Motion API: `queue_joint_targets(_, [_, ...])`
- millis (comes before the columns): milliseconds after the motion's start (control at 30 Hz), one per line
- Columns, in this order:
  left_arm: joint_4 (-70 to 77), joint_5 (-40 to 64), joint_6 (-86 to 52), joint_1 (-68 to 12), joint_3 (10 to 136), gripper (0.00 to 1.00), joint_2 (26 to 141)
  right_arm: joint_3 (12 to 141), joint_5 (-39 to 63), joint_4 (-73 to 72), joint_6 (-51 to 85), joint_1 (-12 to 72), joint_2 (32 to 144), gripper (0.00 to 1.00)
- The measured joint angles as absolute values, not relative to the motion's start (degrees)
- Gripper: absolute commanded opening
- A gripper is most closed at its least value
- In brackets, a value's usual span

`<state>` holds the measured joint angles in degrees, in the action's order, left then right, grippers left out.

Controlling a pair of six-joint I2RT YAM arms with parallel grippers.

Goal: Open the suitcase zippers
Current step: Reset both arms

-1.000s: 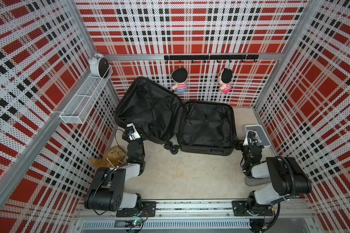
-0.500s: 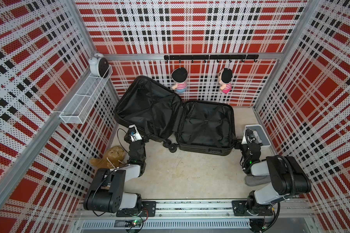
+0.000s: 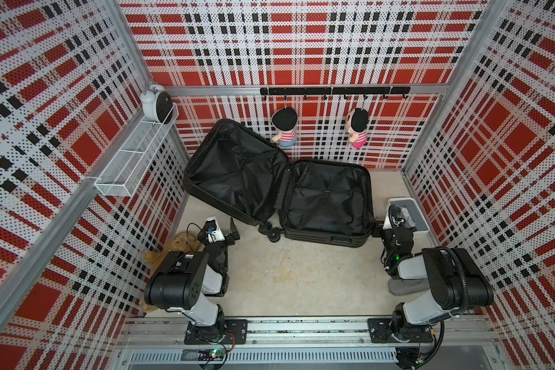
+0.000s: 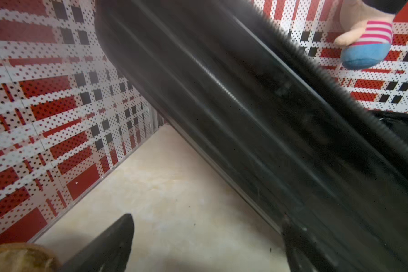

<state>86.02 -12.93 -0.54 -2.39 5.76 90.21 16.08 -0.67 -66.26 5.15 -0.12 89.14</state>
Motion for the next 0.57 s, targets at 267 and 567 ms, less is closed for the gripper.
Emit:
queue_joint_targets(267, [87.05,-11.2,0.34,-2.66,7.46,0.98,90.26,16.08,-0.67,-66.19,5.1,-0.1,89.14,1.0])
queue_joint_targets(567, [87.05,-10.94,0.38,-2.66,7.44,0.98,90.26,16.23,-0.71,-65.84,4.69,0.23,89.14,1.0])
